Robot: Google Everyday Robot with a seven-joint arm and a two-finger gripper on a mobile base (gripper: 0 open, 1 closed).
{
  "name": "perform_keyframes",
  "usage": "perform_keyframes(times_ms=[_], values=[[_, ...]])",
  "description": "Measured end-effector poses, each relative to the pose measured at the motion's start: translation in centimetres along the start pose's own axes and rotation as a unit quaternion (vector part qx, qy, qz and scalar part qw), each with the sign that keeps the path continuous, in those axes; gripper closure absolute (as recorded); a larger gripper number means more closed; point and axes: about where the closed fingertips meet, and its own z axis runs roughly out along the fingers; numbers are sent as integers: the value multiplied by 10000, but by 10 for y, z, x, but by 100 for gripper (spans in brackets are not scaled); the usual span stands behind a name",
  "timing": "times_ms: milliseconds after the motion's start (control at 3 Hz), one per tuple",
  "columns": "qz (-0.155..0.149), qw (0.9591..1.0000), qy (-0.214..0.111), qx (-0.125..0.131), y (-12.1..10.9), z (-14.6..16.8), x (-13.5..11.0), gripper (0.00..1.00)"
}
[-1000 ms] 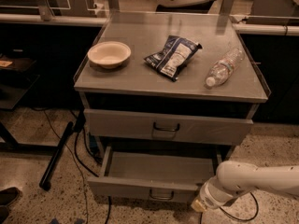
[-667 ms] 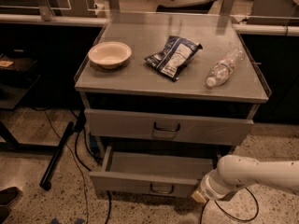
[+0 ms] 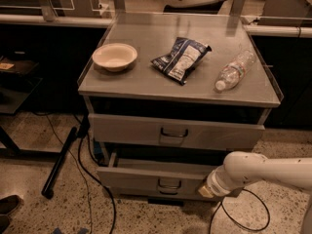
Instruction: Close middle drawer
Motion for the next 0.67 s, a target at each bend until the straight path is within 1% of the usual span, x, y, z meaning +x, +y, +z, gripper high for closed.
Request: perform_keyframes(times_ms=[333,667], values=[[91,10000,5,20,-8,11,-1,100],[147,9993,-114,312,-32,5,-13,100]])
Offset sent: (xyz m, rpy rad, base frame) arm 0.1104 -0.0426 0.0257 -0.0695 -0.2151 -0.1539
